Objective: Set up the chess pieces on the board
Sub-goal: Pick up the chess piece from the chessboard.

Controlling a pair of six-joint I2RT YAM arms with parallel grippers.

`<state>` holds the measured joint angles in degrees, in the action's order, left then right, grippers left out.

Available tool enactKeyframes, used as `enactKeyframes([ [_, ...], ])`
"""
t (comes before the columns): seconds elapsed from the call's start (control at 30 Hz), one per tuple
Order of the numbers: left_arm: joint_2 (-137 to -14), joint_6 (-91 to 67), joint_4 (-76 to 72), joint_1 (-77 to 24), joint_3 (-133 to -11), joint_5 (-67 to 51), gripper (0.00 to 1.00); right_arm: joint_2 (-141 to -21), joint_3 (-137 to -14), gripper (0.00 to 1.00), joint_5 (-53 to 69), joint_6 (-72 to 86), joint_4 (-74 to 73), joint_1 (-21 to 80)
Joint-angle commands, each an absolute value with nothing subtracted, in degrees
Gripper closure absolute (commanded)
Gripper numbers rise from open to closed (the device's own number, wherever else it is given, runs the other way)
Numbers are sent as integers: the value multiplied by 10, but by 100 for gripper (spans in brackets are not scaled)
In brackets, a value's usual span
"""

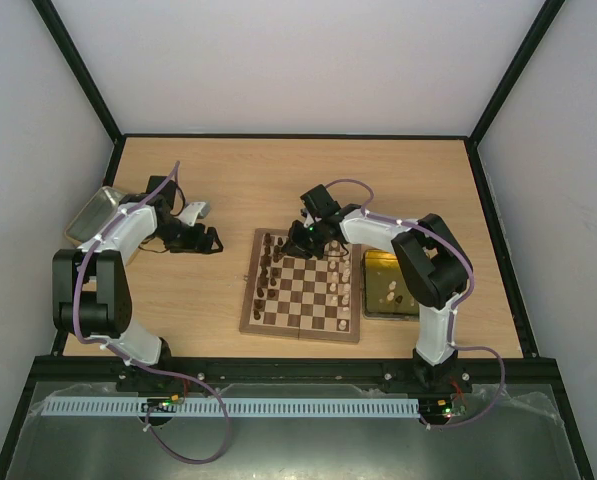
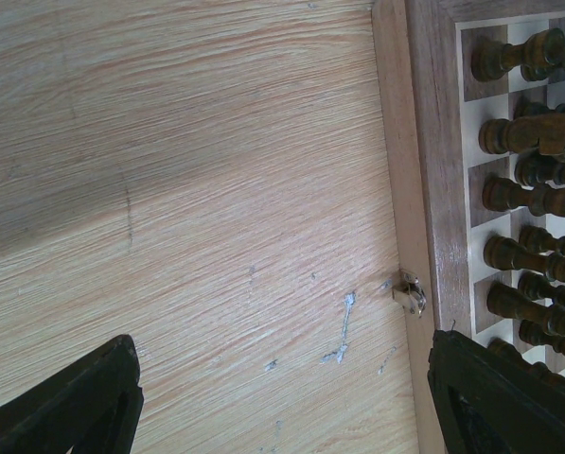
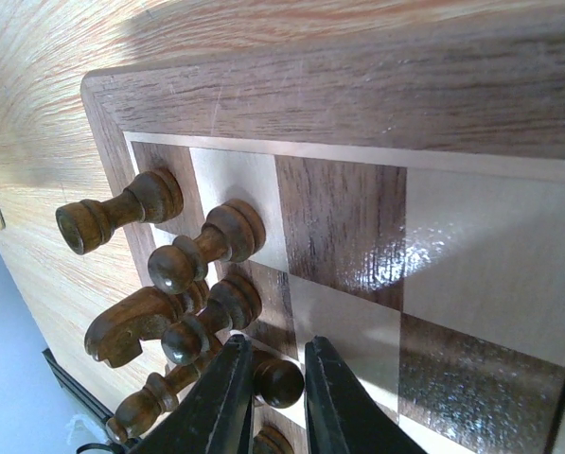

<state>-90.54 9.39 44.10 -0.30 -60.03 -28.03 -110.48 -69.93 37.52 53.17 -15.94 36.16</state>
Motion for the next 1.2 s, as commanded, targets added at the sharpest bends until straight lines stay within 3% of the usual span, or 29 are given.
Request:
enactKeyframes([
  [0.0,-906,94,449,0,-597,-279,17,-1108,-705,84,376,532,-155,360],
  [0.9,-908,94,449,0,-597,-279,16,-1079,-708,85,337,498,-208,359],
  [1.17,-907,94,448,0,-598,-279,16,-1079,-706,71,344,506,-199,359],
])
